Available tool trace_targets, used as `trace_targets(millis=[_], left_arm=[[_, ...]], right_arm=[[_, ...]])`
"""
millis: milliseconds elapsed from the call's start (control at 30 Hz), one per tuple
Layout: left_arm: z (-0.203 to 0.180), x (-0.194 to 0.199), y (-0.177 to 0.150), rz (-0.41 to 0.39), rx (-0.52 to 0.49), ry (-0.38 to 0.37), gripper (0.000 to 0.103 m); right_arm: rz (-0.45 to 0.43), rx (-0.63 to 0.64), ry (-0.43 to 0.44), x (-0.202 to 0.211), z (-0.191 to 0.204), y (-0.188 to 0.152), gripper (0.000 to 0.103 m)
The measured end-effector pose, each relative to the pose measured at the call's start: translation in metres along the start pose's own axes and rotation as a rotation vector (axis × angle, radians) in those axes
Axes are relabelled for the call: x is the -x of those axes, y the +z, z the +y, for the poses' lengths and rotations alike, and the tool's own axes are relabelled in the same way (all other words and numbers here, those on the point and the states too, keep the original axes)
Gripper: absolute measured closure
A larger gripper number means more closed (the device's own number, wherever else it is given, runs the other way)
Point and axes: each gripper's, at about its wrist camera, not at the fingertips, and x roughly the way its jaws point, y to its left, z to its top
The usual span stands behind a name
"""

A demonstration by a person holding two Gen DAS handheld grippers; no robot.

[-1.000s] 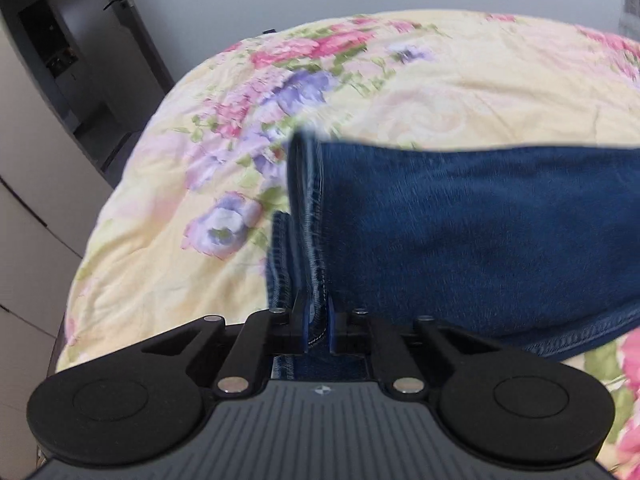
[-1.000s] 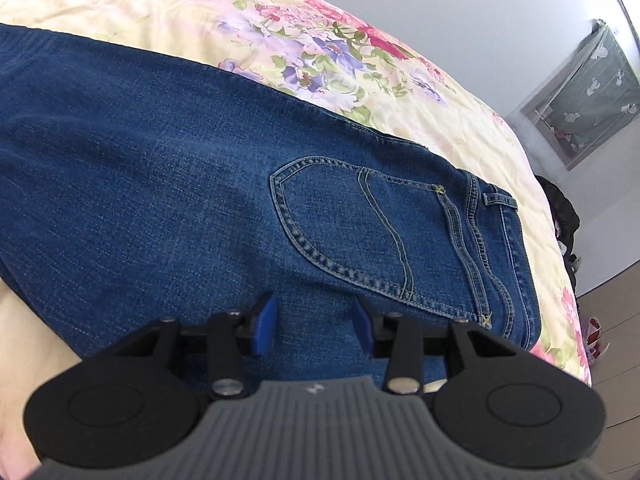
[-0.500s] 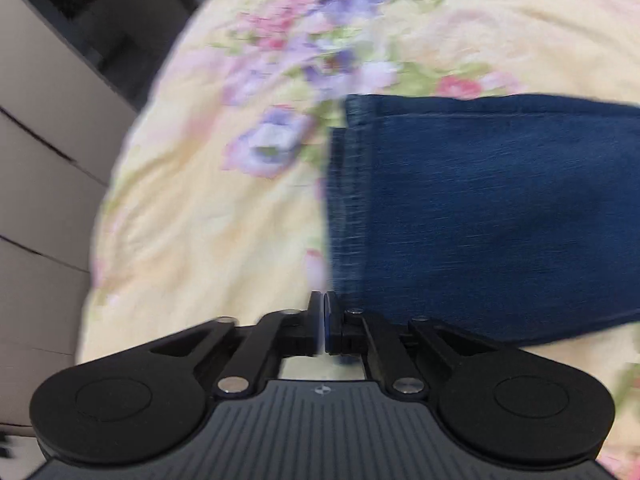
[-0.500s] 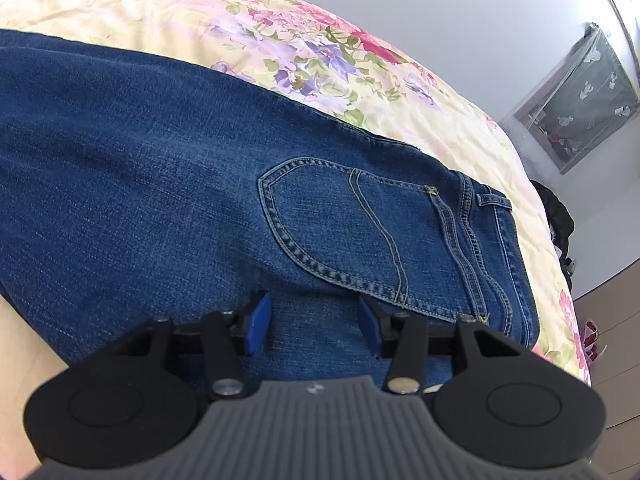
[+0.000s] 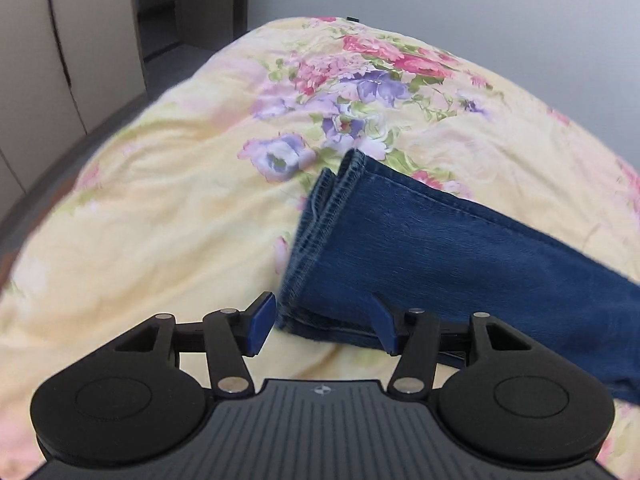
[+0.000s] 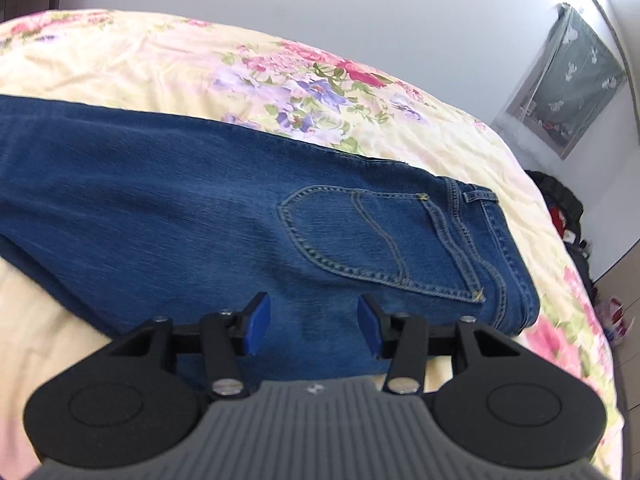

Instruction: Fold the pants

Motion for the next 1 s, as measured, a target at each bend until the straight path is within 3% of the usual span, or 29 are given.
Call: trace_targets(millis=[100, 233, 500, 533, 600, 733, 800, 833, 900, 1000], left_arm=[[0.011, -0.009, -0.012, 0.006, 0.146, -0.093, 0.037], [0.021, -0.024, -0.022, 0.013, 0.287, -0.157, 0.036], [0.013, -0.043, -0.018, 0.014, 0.32, -0.127, 0.036], [0.012, -0.046, -0.018, 0.02, 0.32, -0.117, 0.036], [0.011, -0.051, -0.018, 0.029, 0.327, -0.113, 0.039], [0.005, -0.052, -0.016, 0.011, 0.312, -0.09, 0.062], [0.0, -0.051, -0.012, 0.005, 0.297, -0.068, 0.084], [-0.003, -0.05, -0.009, 0.001, 0.287, -0.038, 0.1], [-0.014, -0.038, 0.003, -0.045, 0.234, -0.022, 0.102], [-0.035, 0.0, 0.023, -0.162, 0.127, -0.019, 0.102]], right_arm=[[0.002, -0.031, 0.035, 0.011, 0.005, -0.007, 0.059], [0.013, -0.088, 0.044, 0.02, 0.004, -0.02, 0.059], [0.061, -0.152, 0.099, 0.024, 0.015, -0.038, 0.062], [0.067, -0.151, 0.106, 0.021, 0.017, -0.04, 0.064], [0.072, -0.156, 0.1, 0.015, 0.021, -0.041, 0.077], [0.037, -0.188, 0.058, 0.007, 0.019, -0.036, 0.081], [0.067, -0.178, 0.057, -0.001, 0.021, -0.033, 0.086], [0.081, -0.18, 0.062, -0.004, 0.02, -0.032, 0.09], [0.048, -0.184, 0.062, 0.003, 0.013, -0.022, 0.101], [-0.069, -0.218, 0.044, 0.031, -0.012, 0.002, 0.103]])
